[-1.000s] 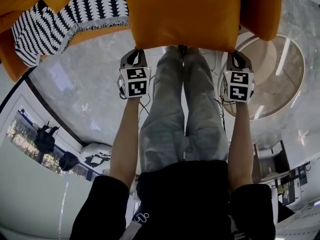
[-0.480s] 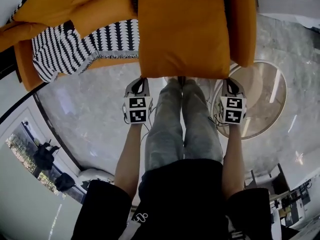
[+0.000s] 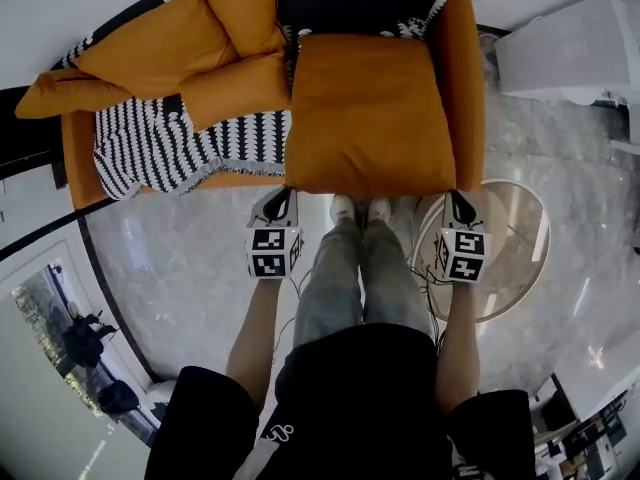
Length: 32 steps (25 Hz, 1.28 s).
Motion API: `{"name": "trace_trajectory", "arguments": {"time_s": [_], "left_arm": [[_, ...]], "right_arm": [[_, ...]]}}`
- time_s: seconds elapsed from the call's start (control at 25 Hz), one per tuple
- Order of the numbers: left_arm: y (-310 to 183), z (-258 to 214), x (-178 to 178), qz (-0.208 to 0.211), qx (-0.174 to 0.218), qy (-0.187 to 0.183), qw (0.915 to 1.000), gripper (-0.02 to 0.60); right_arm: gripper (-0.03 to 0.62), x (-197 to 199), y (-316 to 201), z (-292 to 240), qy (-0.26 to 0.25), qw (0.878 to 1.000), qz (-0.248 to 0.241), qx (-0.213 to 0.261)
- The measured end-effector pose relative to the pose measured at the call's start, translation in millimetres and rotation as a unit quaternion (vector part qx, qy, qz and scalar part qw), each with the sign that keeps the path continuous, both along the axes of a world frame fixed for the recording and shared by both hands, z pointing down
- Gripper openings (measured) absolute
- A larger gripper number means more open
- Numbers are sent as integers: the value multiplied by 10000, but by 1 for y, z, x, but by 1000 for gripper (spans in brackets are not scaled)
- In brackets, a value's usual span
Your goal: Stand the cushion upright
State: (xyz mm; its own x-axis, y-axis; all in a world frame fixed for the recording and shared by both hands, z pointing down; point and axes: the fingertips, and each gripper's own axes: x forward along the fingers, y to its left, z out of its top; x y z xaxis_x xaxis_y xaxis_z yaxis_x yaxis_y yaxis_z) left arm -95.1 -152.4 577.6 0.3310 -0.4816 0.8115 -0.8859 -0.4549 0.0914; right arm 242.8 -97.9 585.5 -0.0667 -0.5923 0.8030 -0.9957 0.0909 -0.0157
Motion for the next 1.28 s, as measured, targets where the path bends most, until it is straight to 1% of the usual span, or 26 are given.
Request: {"name": "trace_trajectory", "arguments": {"time_s": [0.16,0.32,0.4,0.52,0.6,0.76,0.84,0.96,1.12,1.28], "left_arm": [[-43,-36,2,132,342,230,9991,15],[-92,-68,8,129,742,361,9965,15],[-117,-82,12,194,949,388,9945,15],[-156,-103,21,318,1263,419,9906,15],[-183,-113,27,347,1492,492,9870,15],[-230,-130,30,387,1881,521,9800,15],[-254,-136,34,352,1997,554,9777,15],[-295,-146,44,255,2079,684,9754,15],[-348,-153,55,359,2233,501,9728,15],[-392,-156,64,414,2289,433,9716,15]], "right_arm": [[12,4,-43,-38,-51,9990,-54,437],[12,9,-85,-74,-34,9962,-155,852],[12,12,-109,-89,-8,9944,-207,1040],[12,20,-149,-109,22,9912,-267,1299],[12,27,-177,-121,-43,9889,-254,1465],[12,30,-228,-137,8,9844,-340,1725],[12,35,-253,-143,27,9826,-358,1821],[12,44,-292,-150,-111,9807,-251,1936],[12,54,-343,-155,-78,9802,-156,1971],[14,62,-387,-156,-51,9798,-48,1997]]}}
